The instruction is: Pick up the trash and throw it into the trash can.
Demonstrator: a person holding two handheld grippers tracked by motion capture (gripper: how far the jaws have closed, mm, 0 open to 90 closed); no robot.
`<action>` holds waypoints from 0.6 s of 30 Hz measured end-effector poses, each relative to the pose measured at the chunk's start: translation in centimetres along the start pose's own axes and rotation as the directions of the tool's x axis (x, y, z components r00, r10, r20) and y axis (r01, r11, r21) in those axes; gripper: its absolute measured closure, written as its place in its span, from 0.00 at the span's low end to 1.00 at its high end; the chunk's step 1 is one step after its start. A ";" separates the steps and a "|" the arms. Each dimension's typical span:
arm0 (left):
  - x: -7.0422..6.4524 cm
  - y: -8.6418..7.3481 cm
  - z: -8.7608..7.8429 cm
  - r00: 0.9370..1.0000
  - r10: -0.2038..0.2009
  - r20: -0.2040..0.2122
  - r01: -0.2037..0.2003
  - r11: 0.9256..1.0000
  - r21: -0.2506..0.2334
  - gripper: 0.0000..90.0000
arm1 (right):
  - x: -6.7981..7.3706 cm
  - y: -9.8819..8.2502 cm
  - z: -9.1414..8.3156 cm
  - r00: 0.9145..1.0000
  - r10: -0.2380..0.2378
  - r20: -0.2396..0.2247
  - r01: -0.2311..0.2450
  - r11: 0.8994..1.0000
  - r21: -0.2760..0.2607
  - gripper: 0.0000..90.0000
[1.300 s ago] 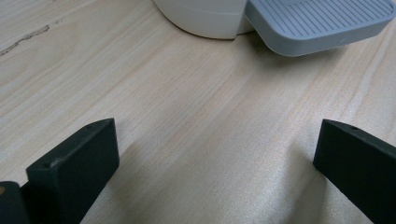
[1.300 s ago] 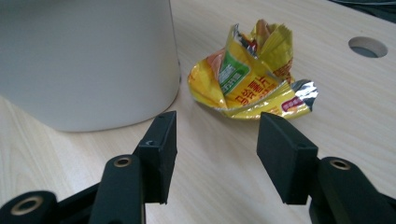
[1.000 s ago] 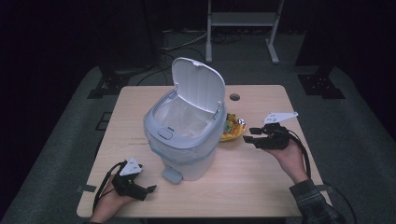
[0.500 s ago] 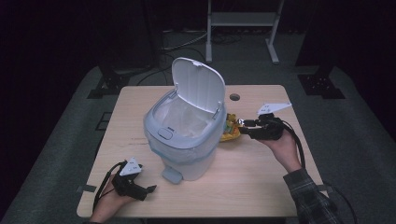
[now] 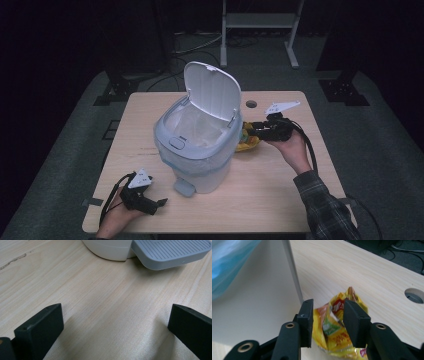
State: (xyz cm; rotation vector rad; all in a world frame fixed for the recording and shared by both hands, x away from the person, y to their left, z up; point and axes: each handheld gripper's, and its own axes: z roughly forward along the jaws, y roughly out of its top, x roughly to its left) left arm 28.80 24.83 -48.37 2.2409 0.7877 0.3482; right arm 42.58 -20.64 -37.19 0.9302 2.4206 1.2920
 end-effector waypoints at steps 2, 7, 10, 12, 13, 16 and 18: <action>0.0 0.0 0.0 1.000 0.000 0.000 0.000 1.000 0.001 0.00 | -0.1 0.3 0.5 1.000 -0.001 -0.004 0.001 1.000 0.005 0.67; 0.0 0.0 0.0 1.000 0.001 0.000 -0.001 1.000 0.001 0.00 | -0.4 0.8 1.7 1.000 0.001 -0.020 0.000 1.000 0.011 0.68; 0.0 0.0 0.0 1.000 0.000 0.000 0.000 1.000 0.001 0.00 | -0.5 0.8 2.4 1.000 0.001 -0.024 0.000 1.000 0.022 0.69; 0.0 0.0 0.0 1.000 0.000 0.000 0.000 1.000 0.001 0.00 | -0.7 0.8 2.7 1.000 0.001 -0.025 0.000 0.999 0.032 0.70; 0.0 0.0 0.0 1.000 0.001 0.000 -0.001 1.000 0.001 0.00 | -0.8 0.7 2.9 1.000 0.001 -0.030 0.000 0.999 0.033 0.71; 0.0 0.0 0.0 1.000 0.001 0.000 -0.001 1.000 0.001 0.00 | -0.8 0.6 3.4 0.999 -0.005 -0.042 0.006 0.999 0.043 0.75; 0.0 0.0 0.0 1.000 0.001 0.000 -0.001 1.000 0.001 0.00 | -0.9 0.4 3.7 0.999 -0.004 -0.043 0.006 0.999 0.050 0.76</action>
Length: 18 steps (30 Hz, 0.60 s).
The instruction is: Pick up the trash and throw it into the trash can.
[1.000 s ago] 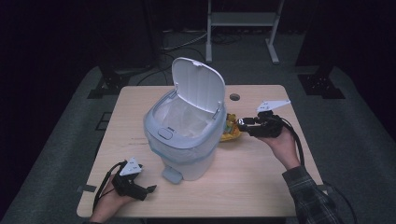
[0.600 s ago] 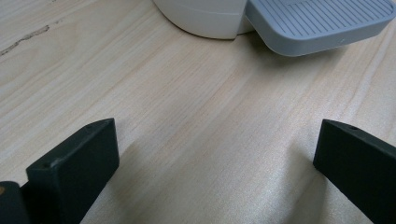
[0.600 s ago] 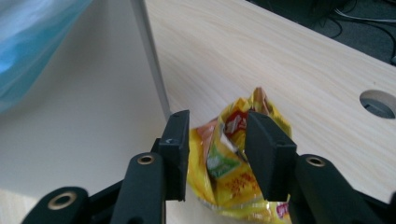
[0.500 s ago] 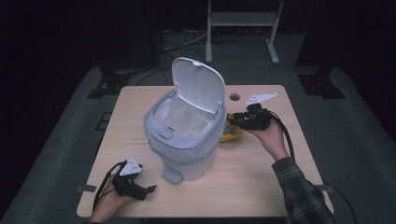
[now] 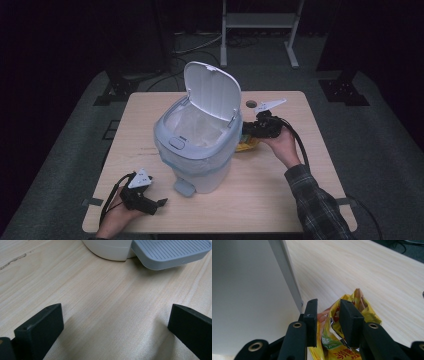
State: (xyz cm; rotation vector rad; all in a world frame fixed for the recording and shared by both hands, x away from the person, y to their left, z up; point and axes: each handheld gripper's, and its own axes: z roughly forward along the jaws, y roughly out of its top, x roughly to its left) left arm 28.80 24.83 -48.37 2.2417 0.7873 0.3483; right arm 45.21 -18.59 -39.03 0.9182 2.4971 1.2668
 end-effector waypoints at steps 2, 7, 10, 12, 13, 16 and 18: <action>0.0 0.0 0.0 1.000 0.000 0.000 0.000 1.000 0.000 0.00 | -0.1 -0.2 0.2 1.000 0.000 -0.004 0.000 1.000 0.012 0.78; 0.0 0.0 0.0 1.000 0.000 0.000 0.000 1.000 0.000 0.00 | -0.1 -0.7 0.5 1.000 -0.004 -0.012 0.005 1.000 0.028 0.85; 0.0 0.0 0.0 1.000 0.000 0.000 0.000 1.000 0.000 0.00 | -0.1 -1.0 0.6 1.000 -0.005 -0.025 0.005 0.999 0.037 0.87; 0.0 0.0 0.0 1.000 0.000 0.000 0.000 1.000 0.000 0.00 | -0.1 -1.3 0.6 1.000 -0.005 -0.030 0.006 0.999 0.038 0.91; 0.0 0.0 0.0 1.000 0.000 0.000 0.000 1.000 0.000 0.00 | -0.1 -1.4 0.5 0.999 -0.005 -0.035 0.007 0.999 0.040 0.94; 0.0 0.0 0.0 1.000 0.000 0.000 0.000 1.000 0.000 0.00 | -0.1 -1.8 0.3 0.999 -0.001 -0.034 0.002 0.999 0.041 0.96; 0.0 0.0 0.0 1.000 0.000 0.000 0.000 1.000 0.000 0.00 | -0.2 -2.0 0.1 0.999 0.002 -0.038 -0.001 0.999 0.044 0.97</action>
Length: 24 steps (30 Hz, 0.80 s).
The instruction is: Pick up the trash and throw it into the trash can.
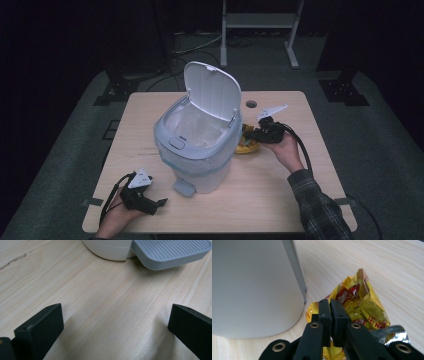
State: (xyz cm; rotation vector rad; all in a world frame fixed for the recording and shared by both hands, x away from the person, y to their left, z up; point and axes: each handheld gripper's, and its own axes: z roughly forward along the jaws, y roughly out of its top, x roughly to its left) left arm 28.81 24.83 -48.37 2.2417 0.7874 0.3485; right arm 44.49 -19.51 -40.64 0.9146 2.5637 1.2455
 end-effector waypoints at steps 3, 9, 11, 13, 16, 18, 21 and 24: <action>0.0 0.0 0.0 1.000 0.000 0.000 0.000 1.000 0.000 0.00 | 0.1 -0.4 -0.4 1.000 -0.001 -0.012 0.001 1.000 -0.002 0.98; 0.0 0.0 0.0 1.000 0.000 0.000 0.000 1.000 0.000 0.00 | 0.2 -1.1 -1.3 0.999 0.010 -0.039 -0.011 1.000 -0.013 0.98; 0.0 0.0 0.0 1.000 0.000 0.000 0.000 1.000 0.000 0.00 | 0.2 -1.3 -1.7 0.999 0.007 -0.031 -0.007 1.000 -0.009 0.98; 0.0 0.0 0.0 1.000 0.000 0.000 0.000 1.000 0.000 0.00 | 0.3 -1.4 -2.1 1.000 0.006 -0.025 -0.006 1.000 -0.005 0.98; 0.0 0.0 0.0 1.000 0.000 0.000 0.000 1.000 0.000 0.00 | 0.3 -1.5 -2.8 1.000 0.006 -0.025 -0.006 1.000 -0.019 0.98; 0.0 0.0 0.0 1.000 0.000 0.000 0.000 1.000 0.000 0.00 | 0.4 -1.5 -3.3 1.000 0.005 -0.023 -0.006 1.000 -0.020 0.98; 0.0 0.0 0.0 1.000 0.000 0.000 0.000 1.000 0.000 0.00 | 0.7 -1.6 -4.0 1.000 -0.001 -0.025 0.001 1.000 -0.019 0.98; 0.0 0.0 0.0 1.000 0.000 0.000 0.000 1.000 0.000 0.00 | 1.0 -1.8 -4.7 1.000 -0.011 -0.027 0.010 1.000 -0.022 0.98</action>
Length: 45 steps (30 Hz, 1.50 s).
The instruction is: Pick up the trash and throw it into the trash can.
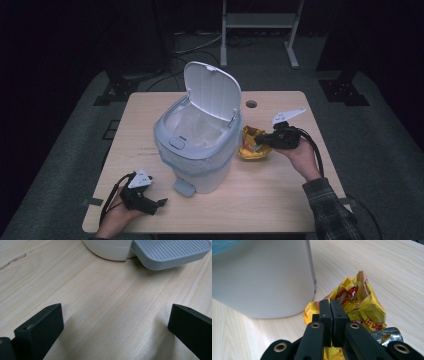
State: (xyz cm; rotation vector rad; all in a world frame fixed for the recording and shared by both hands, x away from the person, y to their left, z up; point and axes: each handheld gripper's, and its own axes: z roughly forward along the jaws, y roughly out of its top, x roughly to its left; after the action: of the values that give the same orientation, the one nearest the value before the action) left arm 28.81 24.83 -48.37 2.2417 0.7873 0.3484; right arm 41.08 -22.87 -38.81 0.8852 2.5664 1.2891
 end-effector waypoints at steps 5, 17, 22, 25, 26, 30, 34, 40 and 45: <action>0.0 0.0 0.0 1.000 0.000 0.000 0.000 1.000 0.000 0.00 | 0.3 -0.3 -0.9 1.000 -0.010 -0.009 0.010 1.000 -0.003 0.98; 0.0 0.0 0.0 1.000 0.000 0.000 0.000 1.000 0.000 0.00 | 1.1 -0.3 -3.9 0.999 -0.025 -0.031 0.024 0.998 -0.056 0.98; 0.0 0.0 0.0 1.000 0.000 0.000 0.000 1.000 0.000 0.00 | 1.4 0.1 -5.1 0.999 -0.033 -0.035 0.031 0.997 -0.074 0.98; 0.0 0.0 0.0 1.000 0.000 0.000 0.000 1.000 0.000 0.00 | 1.8 0.4 -5.9 0.998 -0.040 -0.045 0.036 0.995 -0.094 0.98; 0.0 0.0 0.0 1.000 0.000 0.000 0.000 1.000 0.000 0.00 | 1.9 0.5 -6.1 0.998 -0.044 -0.045 0.040 0.994 -0.097 0.98; 0.0 0.0 0.0 1.000 0.000 0.000 0.000 1.000 0.000 0.00 | 2.4 0.9 -6.8 0.996 -0.061 -0.063 0.054 0.992 -0.112 0.98; 0.0 0.0 0.0 1.000 0.000 0.000 0.000 1.000 0.000 0.00 | 2.9 1.2 -7.6 0.994 -0.081 -0.077 0.071 0.990 -0.125 0.98; 0.0 0.0 0.0 1.000 0.000 0.001 0.000 1.000 0.000 0.00 | 3.3 1.5 -8.6 0.991 -0.092 -0.097 0.077 0.985 -0.153 0.98; 0.0 0.0 0.0 1.000 0.000 0.001 0.000 1.000 0.000 0.00 | 3.6 1.7 -9.4 0.987 -0.100 -0.128 0.077 0.981 -0.175 0.98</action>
State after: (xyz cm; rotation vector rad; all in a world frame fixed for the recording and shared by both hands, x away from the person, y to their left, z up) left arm 28.81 24.84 -48.37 2.2418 0.7875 0.3473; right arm 35.45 -26.57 -31.15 0.6645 2.5140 1.5637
